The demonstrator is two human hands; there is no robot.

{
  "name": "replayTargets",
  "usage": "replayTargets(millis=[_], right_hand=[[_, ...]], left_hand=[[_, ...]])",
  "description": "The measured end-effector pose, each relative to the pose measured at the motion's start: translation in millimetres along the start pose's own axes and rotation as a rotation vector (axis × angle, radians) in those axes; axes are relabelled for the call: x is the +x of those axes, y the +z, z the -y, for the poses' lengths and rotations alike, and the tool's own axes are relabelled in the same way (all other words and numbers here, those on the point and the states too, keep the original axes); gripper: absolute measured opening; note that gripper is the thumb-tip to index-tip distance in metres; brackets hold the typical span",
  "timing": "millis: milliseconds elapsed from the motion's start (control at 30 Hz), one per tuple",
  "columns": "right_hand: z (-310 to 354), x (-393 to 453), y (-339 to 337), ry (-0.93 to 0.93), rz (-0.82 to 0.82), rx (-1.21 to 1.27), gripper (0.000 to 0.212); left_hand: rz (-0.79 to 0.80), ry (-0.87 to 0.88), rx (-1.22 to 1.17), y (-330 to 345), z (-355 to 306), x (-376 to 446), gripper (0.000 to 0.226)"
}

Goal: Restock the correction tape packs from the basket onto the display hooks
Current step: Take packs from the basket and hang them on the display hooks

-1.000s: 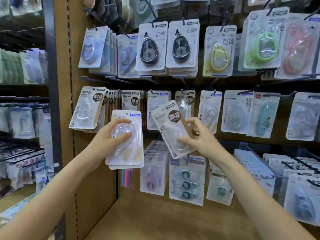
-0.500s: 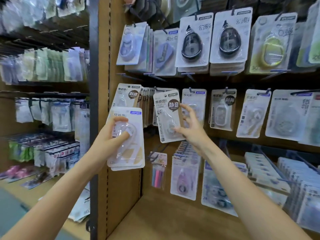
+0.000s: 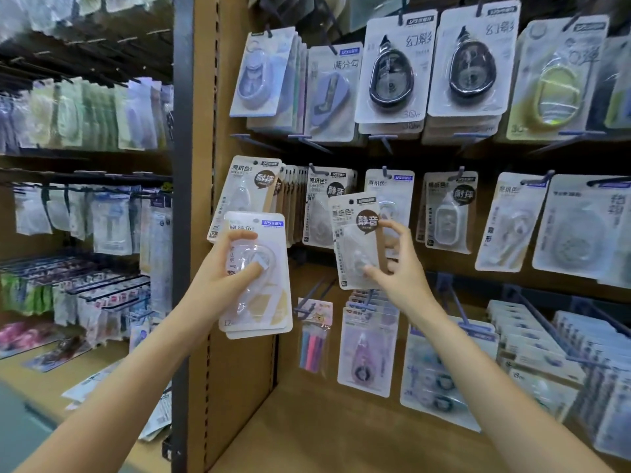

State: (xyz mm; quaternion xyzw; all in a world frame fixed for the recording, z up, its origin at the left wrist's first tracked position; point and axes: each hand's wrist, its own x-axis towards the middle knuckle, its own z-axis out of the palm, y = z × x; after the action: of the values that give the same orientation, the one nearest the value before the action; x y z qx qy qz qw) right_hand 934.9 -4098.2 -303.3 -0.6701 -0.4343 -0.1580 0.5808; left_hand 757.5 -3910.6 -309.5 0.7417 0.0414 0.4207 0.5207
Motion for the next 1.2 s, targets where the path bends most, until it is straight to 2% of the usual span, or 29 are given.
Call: replayTargets(millis=[200,467,700,933,1200], right_hand=[[-1,-4,-9,0.058,-0.015,0.111,0.069],[9,7,7,0.102,0.024,0.171,0.07],[41,29,42,-0.042,0.066,0.13,0.07],[47,47,66,-0.032,0.017,-0.043,0.073],[62,37,73,-0.193,-0.036,-0.585,0.073]], left_hand=[[0.045,0.029,0.008,10,-1,2,0.034],[-0.035,0.085,-0.014,4,-6,2,0.038],[-0.069,0.095,0.006,-15,-6,1,0.041],[-0.085,0.088,-0.02,-31,-4,-4,0.039],[-0.076,0.099,-0.052,-32,1,-2,0.042]])
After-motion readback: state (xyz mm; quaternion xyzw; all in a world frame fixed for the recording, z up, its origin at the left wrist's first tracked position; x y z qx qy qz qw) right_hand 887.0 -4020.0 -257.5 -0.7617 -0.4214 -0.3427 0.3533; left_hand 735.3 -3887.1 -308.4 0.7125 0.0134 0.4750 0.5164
